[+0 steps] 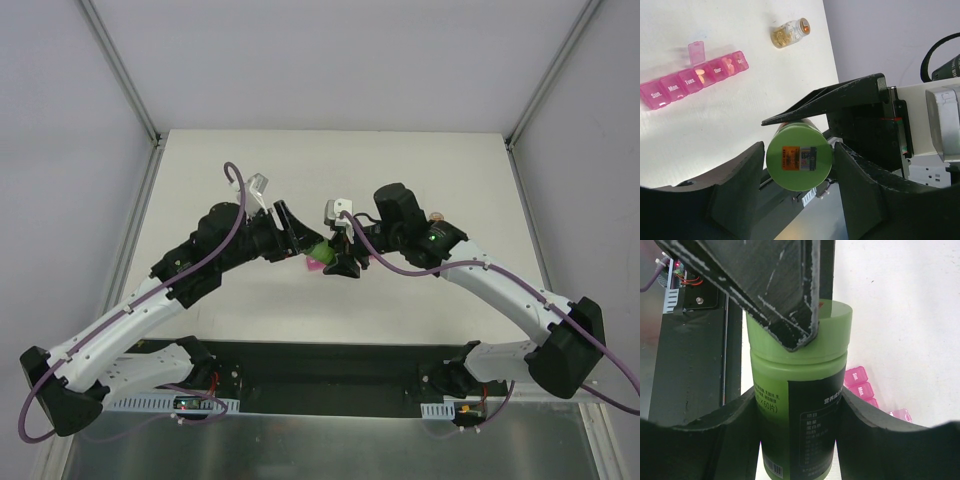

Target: Sort the pills into containers

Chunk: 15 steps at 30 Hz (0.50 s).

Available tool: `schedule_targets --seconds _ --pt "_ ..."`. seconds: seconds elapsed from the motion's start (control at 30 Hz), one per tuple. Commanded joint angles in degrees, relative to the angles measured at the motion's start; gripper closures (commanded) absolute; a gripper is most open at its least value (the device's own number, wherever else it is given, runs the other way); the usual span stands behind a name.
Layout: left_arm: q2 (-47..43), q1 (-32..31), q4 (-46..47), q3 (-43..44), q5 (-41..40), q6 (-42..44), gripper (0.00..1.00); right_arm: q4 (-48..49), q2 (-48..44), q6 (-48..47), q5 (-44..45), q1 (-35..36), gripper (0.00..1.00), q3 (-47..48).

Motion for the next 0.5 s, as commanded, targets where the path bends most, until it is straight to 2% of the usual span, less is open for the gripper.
schedule_targets --seconds 0.0,0.13,0.23,0.3,0.33,0.37,0.43,0.47 --pt "0.6 -0.5 1.4 1.8 3.2 -0.4 0.37 1.9 -0.1 0.1 -0.9 0.3 0.92 2.7" --pt "1.3 -0.5 1.3 1.3 4.6 -1.2 0.29 2.0 -0.4 0.1 -0.9 0.4 0.92 2.7" --pt "1.5 -0.5 1.3 1.1 4.8 -1.6 0.3 2.0 -0.3 0.1 -0.9 0.4 0.92 2.7" --pt "1.7 -0.5 1.3 1.4 4.8 -1.9 0.35 2.0 -0.1 0.2 -1.0 0.3 0.92 2.7" --pt "1.7 -0.5 1.4 1.6 5.0 -2.0 0.49 1.9 -0.2 0.2 -1.0 0.4 0.92 2.7" --pt "1.7 -0.5 1.4 1.8 5.1 -1.6 0.58 2.0 0.0 0.1 -1.1 0.4 0.92 2.7" --pt "1.4 -0.5 1.0 2.1 5.4 -1.1 0.71 1.9 0.0 0.0 -1.1 0.3 0.92 2.7" --pt "1.3 -0.5 0.7 2.2 5.5 -0.6 0.74 1.9 0.0 0.0 -1.5 0.3 0.92 2.7"
